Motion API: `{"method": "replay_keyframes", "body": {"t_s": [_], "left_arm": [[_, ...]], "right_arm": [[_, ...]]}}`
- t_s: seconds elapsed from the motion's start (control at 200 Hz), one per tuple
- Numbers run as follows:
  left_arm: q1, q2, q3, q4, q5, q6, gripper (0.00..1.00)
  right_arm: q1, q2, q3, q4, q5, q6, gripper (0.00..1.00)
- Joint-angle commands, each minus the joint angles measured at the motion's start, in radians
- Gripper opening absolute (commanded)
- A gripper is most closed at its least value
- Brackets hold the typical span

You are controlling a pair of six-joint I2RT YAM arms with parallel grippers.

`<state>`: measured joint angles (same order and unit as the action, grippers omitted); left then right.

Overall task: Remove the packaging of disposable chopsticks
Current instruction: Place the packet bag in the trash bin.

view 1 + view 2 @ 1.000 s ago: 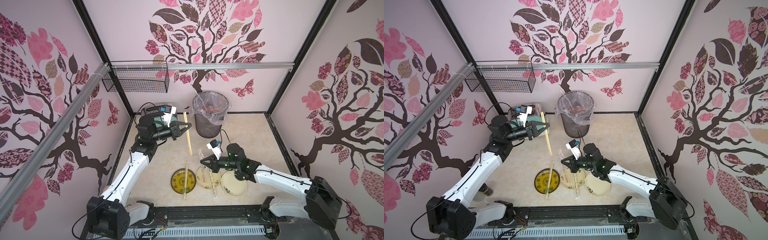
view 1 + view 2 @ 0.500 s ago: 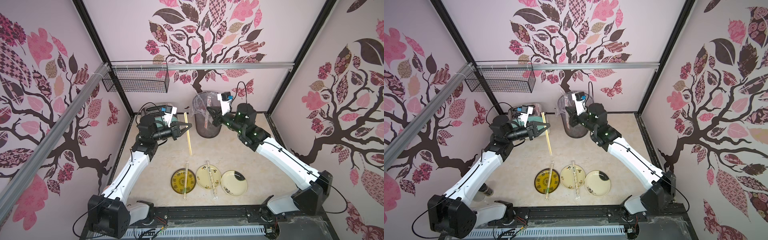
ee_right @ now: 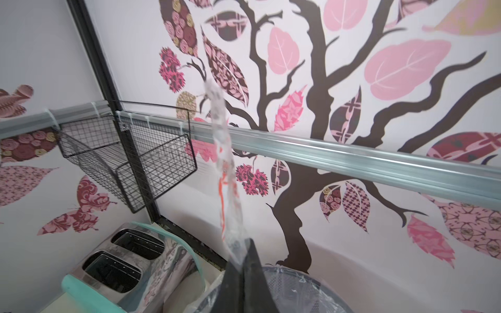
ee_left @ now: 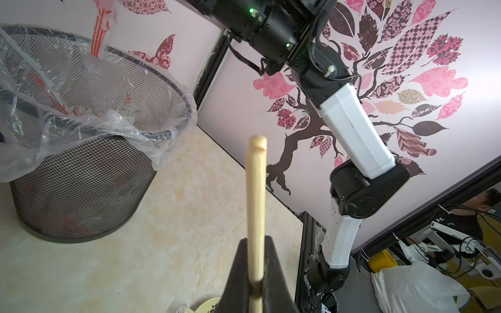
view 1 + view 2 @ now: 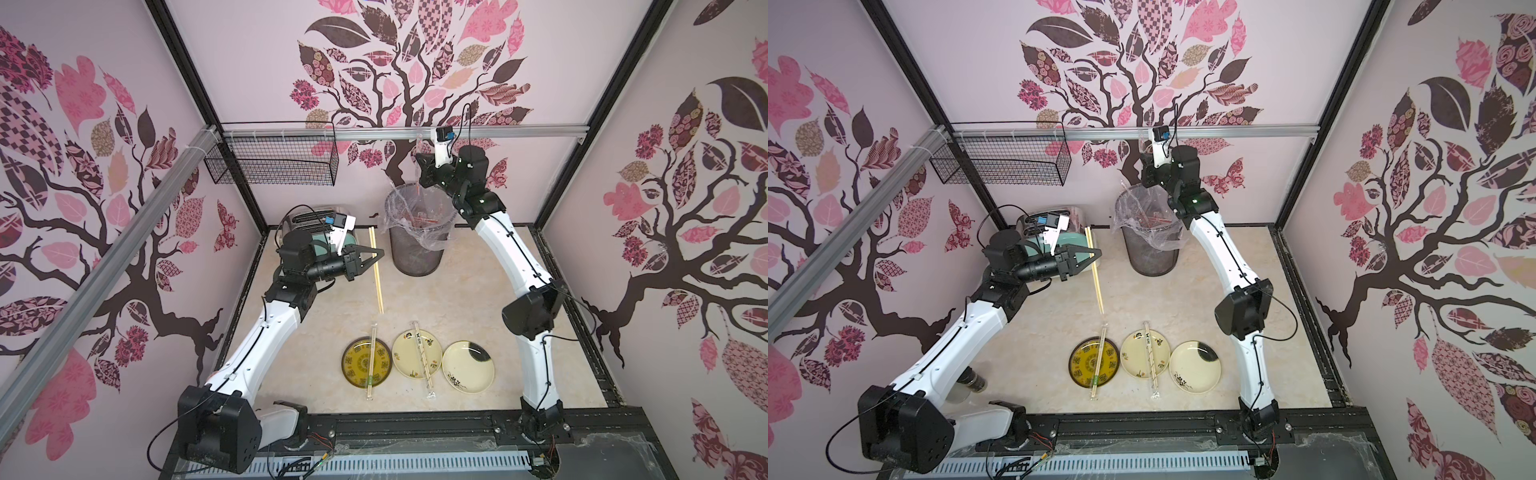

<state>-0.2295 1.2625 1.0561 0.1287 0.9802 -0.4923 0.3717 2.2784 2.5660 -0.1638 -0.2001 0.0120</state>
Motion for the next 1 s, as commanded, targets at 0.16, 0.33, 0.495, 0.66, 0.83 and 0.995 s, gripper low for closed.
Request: {"method": "replay_keyframes", "body": {"t_s": [0.16,0.33,0.495,0.66,0.83,0.995], "left_arm": [[0.002,0.008,0.016,-0.022,0.015,0.028,0.0],[0.002,0.013,0.02,-0.021,0.017,0.02,0.0],[0.002,0.015,0.021,-0.022,0.016,0.016,0.0],[0.002,0.024,0.024,-0.029,0.015,0.018,0.0],[0.001,0.028,0.024,-0.03,0.015,0.016,0.0],[0.002,0.03,0.024,-0.031,0.014,0.017,0.0]], "right_arm": [[-0.041,0.057,-0.075,-0.07,-0.043,0.024,0.0],[-0.04,0.058,-0.172,-0.111,-0.066,0.059,0.0],[-0.039,0.061,-0.218,-0.15,-0.098,0.062,0.0],[-0.037,0.075,-0.209,-0.195,-0.105,0.062,0.0],[-0.037,0.104,-0.184,-0.236,-0.096,0.038,0.0],[-0.035,0.134,-0.185,-0.243,-0.075,0.012,0.0]]}}
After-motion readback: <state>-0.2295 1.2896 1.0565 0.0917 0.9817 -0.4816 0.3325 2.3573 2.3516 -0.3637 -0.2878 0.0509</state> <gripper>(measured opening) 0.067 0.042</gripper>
